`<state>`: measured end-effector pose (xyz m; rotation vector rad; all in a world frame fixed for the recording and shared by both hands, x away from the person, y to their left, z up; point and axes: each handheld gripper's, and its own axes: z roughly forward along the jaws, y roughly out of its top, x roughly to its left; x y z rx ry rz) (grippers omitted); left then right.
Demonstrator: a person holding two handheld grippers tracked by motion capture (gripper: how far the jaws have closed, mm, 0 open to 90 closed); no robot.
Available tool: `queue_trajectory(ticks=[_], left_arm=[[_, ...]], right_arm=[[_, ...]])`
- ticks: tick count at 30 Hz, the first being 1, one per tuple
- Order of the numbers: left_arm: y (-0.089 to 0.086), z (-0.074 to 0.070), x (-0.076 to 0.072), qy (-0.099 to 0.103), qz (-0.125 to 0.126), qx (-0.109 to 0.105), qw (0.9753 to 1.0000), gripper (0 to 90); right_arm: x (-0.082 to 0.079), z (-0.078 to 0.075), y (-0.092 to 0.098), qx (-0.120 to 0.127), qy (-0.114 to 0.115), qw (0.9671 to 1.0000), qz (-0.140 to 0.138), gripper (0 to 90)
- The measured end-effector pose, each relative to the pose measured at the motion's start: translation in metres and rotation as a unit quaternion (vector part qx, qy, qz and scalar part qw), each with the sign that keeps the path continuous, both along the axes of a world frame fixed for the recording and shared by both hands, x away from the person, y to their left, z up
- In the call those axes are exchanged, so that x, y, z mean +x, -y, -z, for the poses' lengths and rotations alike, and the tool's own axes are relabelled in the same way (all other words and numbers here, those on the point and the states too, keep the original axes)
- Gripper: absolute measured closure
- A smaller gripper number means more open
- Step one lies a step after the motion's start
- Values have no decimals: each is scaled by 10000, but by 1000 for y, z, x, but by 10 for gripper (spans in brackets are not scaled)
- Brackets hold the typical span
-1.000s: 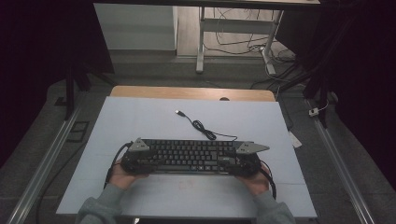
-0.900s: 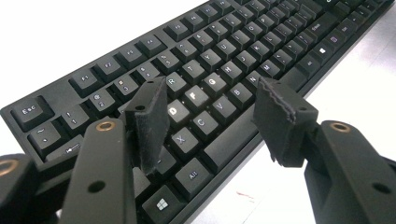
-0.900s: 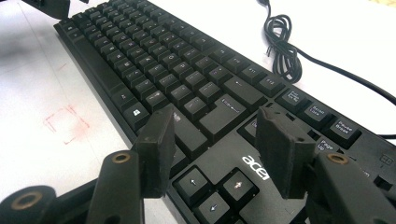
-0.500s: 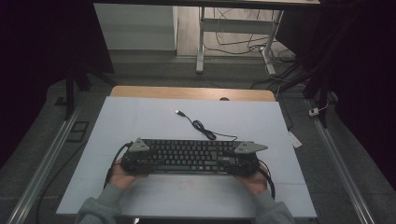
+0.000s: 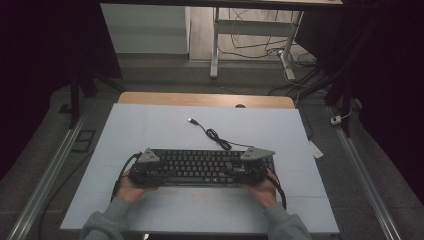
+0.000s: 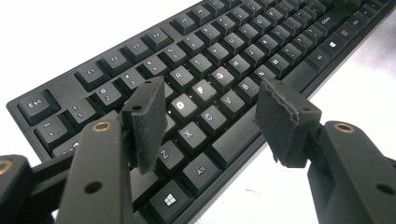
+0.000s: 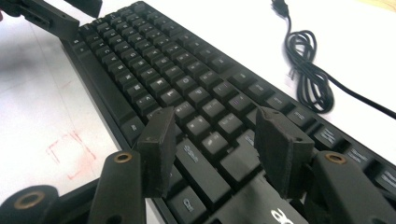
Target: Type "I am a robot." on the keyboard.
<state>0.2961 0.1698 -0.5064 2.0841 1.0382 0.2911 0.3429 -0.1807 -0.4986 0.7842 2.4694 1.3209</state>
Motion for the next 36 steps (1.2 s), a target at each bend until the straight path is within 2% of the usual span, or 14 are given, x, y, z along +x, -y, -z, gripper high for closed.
queue_trajectory(ticks=[4, 8, 12, 16, 19, 30, 36], left_arm=[[0, 1, 1, -12, 5, 20, 10000, 420], [1, 2, 1, -24, 11, 35, 10000, 418], [2, 3, 2, -30, 33, 56, 10000, 417], [2, 3, 2, -22, 48, 82, 10000, 415], [2, 3, 2, -20, 51, 85, 9999, 415], [3, 4, 3, -25, 67, 121, 9999, 411], [5, 4, 3, -31, 80, 144, 9999, 411]], right_arm=[[3, 0, -6, -21, -15, 10000, -23, 503], [4, 2, -11, 2, -32, 10000, -46, 563], [6, 1, -14, -46, -75, 9999, -58, 692], [9, -3, -20, -111, -78, 9997, -200, 825], [11, -5, -26, -97, -72, 9995, -280, 891], [19, -4, -40, -164, -117, 9994, -269, 895], [25, 0, -49, -330, -145, 9990, -262, 895]])
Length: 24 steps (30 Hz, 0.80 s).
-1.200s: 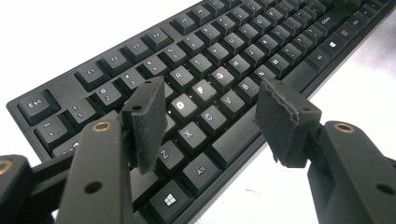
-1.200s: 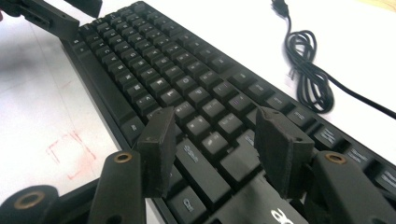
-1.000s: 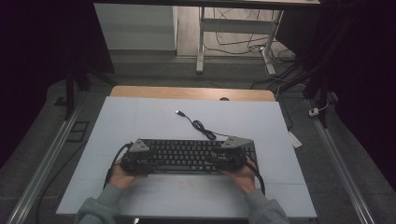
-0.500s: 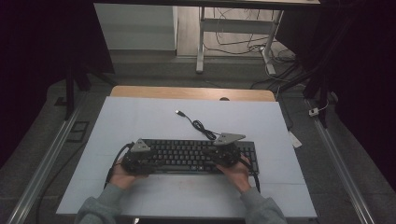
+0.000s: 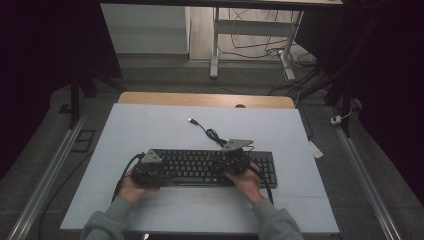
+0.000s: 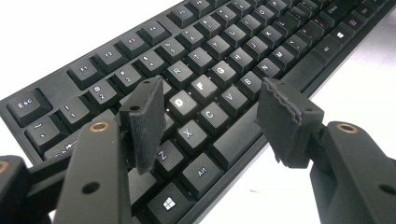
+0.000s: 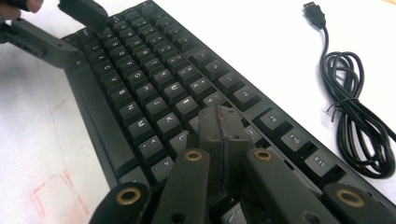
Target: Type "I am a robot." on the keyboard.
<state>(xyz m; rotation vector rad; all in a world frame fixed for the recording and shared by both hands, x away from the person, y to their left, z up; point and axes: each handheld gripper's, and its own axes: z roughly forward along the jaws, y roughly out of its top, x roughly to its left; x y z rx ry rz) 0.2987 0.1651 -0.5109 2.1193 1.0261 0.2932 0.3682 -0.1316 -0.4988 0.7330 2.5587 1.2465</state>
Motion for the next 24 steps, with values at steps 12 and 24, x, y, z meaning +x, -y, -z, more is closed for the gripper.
queue_trajectory(ticks=[12, 24], left_arm=[[1, 1, -1, -7, -7, 68, 10000, 407], [0, 2, -3, 0, -21, 71, 10000, 406]], right_arm=[[7, 11, -23, -170, -196, 9995, -153, 894], [11, 15, -32, -283, -197, 9994, -93, 895]])
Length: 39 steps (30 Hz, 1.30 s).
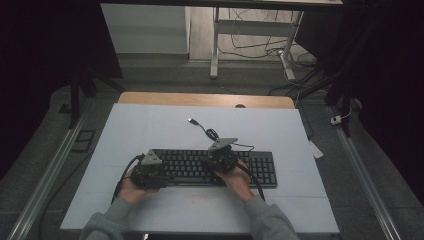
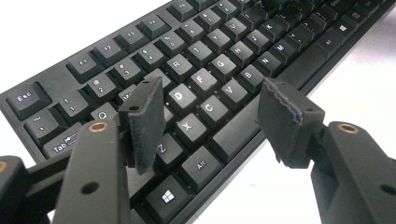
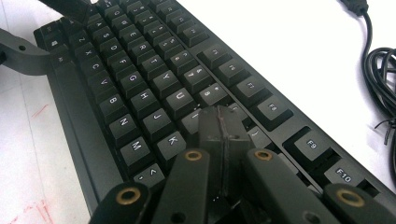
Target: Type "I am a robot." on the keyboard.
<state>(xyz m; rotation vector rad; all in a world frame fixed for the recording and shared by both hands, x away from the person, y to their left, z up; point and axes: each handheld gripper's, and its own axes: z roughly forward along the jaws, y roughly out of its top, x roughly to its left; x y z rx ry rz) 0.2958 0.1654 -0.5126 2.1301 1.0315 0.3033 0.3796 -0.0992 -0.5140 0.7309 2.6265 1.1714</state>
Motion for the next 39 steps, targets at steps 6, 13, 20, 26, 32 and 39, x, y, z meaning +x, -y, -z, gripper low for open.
queue_trajectory(ticks=[6, 13, 20, 26, 32, 39], left_arm=[[-1, 0, 0, 6, -7, -17, 10000, 406], [-1, -1, -1, 38, -22, -33, 10000, 406], [-3, -2, -1, 52, -87, -80, 9999, 403], [-4, -2, 1, 43, -101, -100, 9999, 402], [-6, -2, 2, 42, -150, -136, 9998, 402], [-9, -1, 4, 45, -196, -167, 9997, 399]], right_arm=[[0, 1, -1, -81, 17, 10000, 14, 896], [-3, -4, 1, 32, 141, 9999, 47, 897], [-8, -11, 13, 172, 142, 9997, 76, 896], [-17, -14, 33, 350, 192, 9991, 152, 767], [-23, -17, 60, 525, 213, 9978, 358, 660], [-31, -17, 89, 507, 307, 9974, 403, 596]])
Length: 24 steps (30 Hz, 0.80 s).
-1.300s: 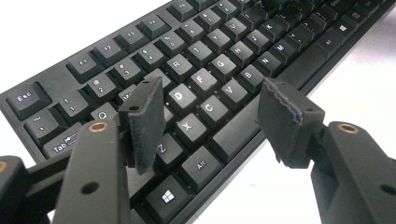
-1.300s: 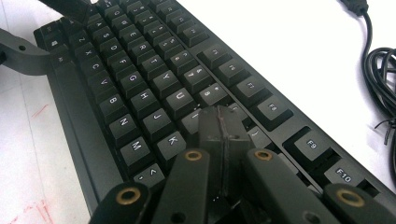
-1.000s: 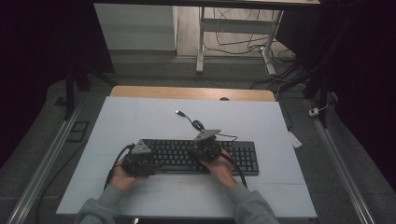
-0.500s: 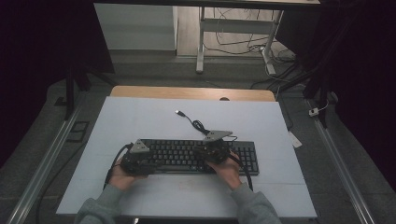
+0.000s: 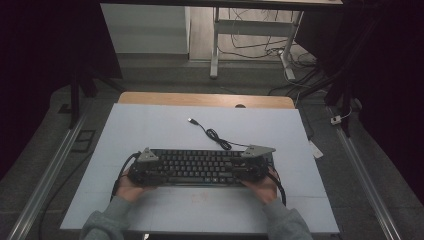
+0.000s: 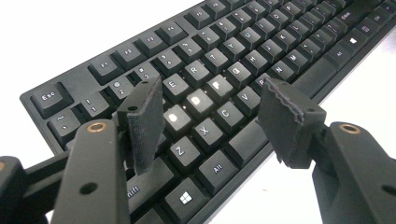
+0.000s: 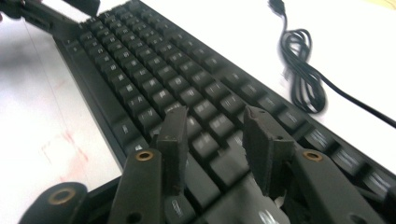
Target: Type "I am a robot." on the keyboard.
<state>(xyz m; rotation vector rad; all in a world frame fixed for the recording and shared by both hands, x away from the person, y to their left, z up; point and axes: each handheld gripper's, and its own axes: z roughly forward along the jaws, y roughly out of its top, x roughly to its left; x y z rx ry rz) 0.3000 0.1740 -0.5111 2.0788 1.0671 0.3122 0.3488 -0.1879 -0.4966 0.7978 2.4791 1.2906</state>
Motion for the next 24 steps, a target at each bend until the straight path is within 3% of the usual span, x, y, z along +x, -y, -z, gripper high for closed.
queue_trajectory(ticks=[8, 19, 24], left_arm=[[-3, -1, 1, 45, -104, -34, 9999, 398], [-3, -5, 4, 169, -213, -139, 9995, 407], [4, -9, 5, 233, -148, -224, 9994, 427]], right_arm=[[-4, 0, 19, 48, 5, 9999, 105, 574], [-3, 1, 15, 27, 26, 10000, 53, 571], [-3, 1, 13, -4, 47, 10000, 47, 571]])
